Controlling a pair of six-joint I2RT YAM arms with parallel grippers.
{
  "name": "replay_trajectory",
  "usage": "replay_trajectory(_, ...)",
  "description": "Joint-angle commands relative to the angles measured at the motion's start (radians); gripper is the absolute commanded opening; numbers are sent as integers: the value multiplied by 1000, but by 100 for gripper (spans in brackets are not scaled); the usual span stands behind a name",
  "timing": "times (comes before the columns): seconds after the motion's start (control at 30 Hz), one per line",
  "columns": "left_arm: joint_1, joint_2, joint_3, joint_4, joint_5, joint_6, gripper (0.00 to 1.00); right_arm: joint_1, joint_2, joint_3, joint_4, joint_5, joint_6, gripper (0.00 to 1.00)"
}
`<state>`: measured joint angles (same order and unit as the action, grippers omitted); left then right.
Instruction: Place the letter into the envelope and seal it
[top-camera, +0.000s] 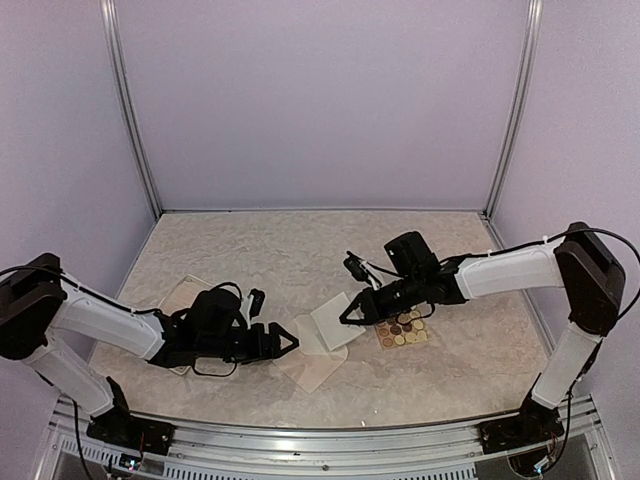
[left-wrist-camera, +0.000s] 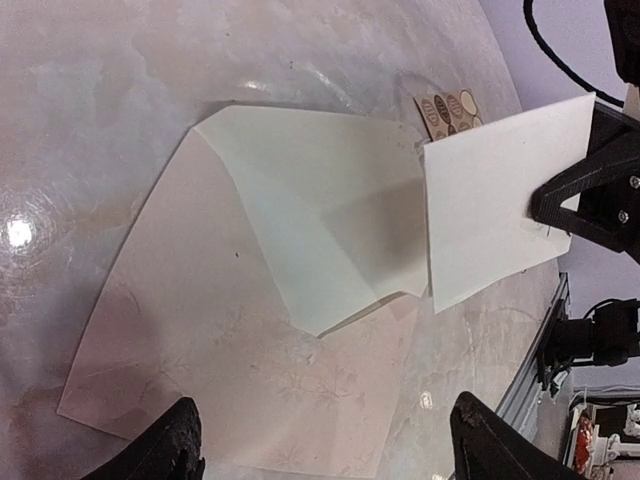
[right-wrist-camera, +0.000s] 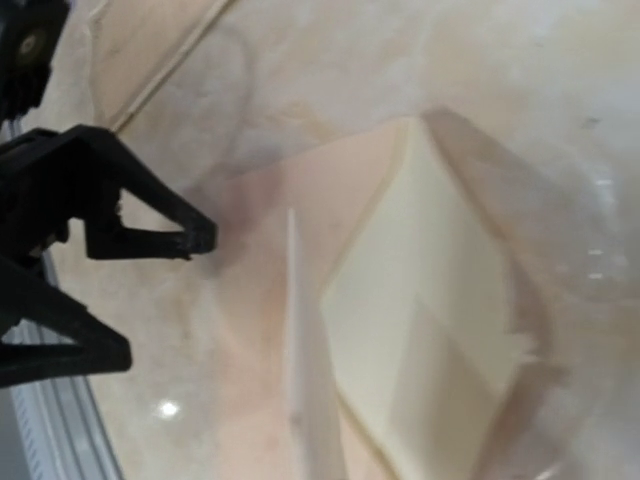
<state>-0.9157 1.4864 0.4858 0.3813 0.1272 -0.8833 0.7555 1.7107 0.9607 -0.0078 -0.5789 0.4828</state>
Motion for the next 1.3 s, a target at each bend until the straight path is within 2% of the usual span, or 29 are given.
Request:
replay_trajectory(0.0,12,45,-13,57,6,29,81,-35,59,41,-46,-38,-46,0)
replay_trajectory(0.27,29,126,-12,65,2,64,81,-50,148,83,-141,64,-84,0)
replay_trajectory(0.5,29,153,-8,69,-9,70,81,-48,148,65,-159,108,-88,0)
replay_trajectory(0.77,11,20,15,-51,-104,68,85,-37,148,43,-135,106,-70,0)
replay_trajectory(0.93,4,-66,-18,-111,-104,7,86,-30,148,38,-123,105,-63,0)
replay_trajectory(1.27,-42,-36,-59,-73,-73,-124,86,-7,162,45,-112,109,-49,0)
